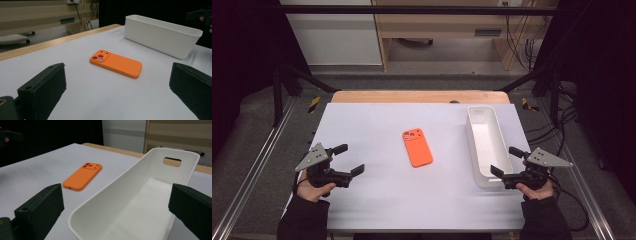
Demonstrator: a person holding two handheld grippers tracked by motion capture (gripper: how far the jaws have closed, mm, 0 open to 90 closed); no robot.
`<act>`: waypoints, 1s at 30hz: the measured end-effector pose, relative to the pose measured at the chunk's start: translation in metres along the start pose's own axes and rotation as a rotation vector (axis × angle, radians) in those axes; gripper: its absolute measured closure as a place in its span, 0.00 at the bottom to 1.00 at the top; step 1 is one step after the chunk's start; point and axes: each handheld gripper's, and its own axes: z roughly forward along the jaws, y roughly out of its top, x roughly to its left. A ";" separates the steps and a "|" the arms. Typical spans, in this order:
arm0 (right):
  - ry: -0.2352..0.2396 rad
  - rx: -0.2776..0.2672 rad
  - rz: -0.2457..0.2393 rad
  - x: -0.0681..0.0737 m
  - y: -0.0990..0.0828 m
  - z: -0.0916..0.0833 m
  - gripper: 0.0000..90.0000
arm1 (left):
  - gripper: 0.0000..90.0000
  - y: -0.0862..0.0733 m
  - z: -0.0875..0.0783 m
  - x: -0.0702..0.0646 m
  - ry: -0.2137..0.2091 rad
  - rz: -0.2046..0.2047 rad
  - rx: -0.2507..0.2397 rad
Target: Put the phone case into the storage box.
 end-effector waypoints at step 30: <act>-0.004 0.002 -0.009 0.000 0.002 -0.002 0.00 | 0.01 0.021 0.021 -0.021 0.013 0.010 0.049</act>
